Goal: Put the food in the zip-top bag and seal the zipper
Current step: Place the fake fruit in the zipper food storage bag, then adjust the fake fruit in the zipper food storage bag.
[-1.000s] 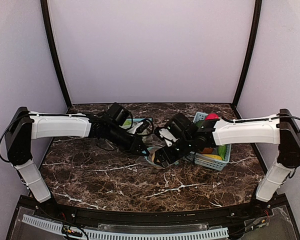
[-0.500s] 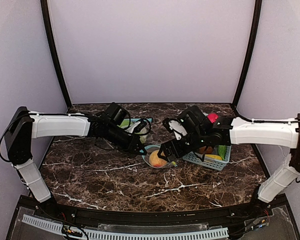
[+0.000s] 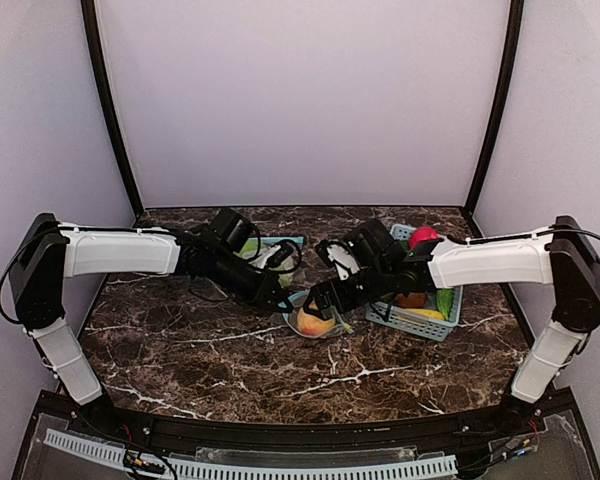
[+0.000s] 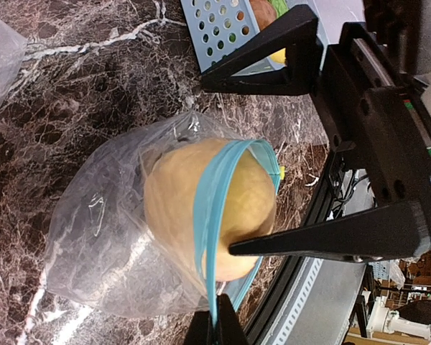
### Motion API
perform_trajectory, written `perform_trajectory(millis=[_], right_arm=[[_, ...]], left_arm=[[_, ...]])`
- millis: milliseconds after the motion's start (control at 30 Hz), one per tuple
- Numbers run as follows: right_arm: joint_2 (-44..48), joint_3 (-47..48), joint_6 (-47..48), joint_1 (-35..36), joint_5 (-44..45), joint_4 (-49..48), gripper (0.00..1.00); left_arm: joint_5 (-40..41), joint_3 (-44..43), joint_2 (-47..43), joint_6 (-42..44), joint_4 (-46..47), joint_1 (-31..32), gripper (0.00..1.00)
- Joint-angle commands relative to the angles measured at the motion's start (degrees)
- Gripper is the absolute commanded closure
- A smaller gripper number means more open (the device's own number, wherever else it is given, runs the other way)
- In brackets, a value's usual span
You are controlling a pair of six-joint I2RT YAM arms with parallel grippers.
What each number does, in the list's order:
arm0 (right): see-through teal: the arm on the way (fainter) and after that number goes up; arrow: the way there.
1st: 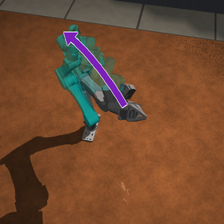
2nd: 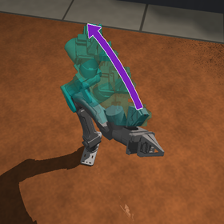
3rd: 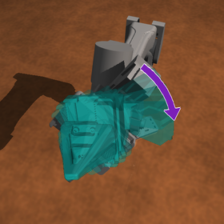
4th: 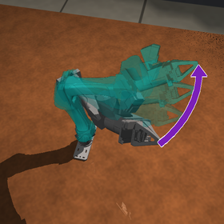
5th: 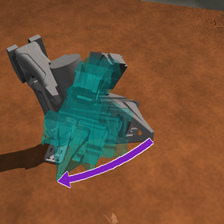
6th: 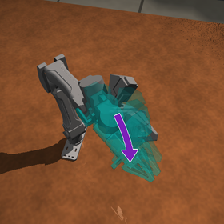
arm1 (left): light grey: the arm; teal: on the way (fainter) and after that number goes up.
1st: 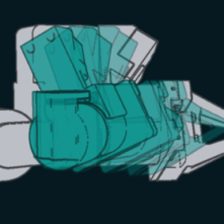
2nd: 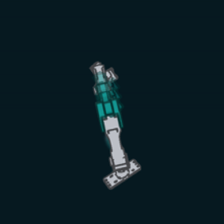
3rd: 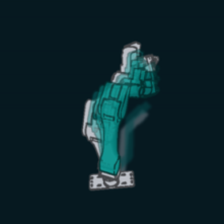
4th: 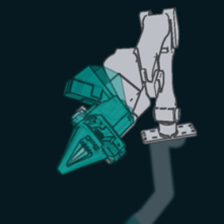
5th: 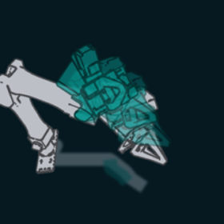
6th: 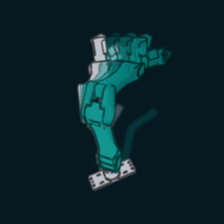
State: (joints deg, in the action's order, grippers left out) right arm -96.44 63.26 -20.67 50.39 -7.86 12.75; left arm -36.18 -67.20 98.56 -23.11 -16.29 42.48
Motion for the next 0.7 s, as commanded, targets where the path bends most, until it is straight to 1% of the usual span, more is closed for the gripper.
perform_trajectory(millis=[0, 133, 400, 667], right_arm=[[-3.4, 0.4, 0.3, -0.6, -2.2, -3.4, 0.01], [-5.1, 0.6, 0.2, -0.6, 0.0, -1.9, 0.02], [-5.8, 1.0, 0.1, -0.4, 9.5, 4.5, 0.02], [-6.0, 3.7, -1.6, -0.3, 19.6, 13.5, 0.03]], left_arm=[[-1.7, 1.0, -2.3, 1.0, 0.5, -0.1, 0.99], [-1.2, 0.7, -2.7, 1.1, 0.5, -0.1, 0.99], [0.5, -0.6, -5.1, 0.9, 0.2, -0.2, 0.99], [2.9, -2.9, -7.6, 1.3, -3.6, -0.2, 0.99]])
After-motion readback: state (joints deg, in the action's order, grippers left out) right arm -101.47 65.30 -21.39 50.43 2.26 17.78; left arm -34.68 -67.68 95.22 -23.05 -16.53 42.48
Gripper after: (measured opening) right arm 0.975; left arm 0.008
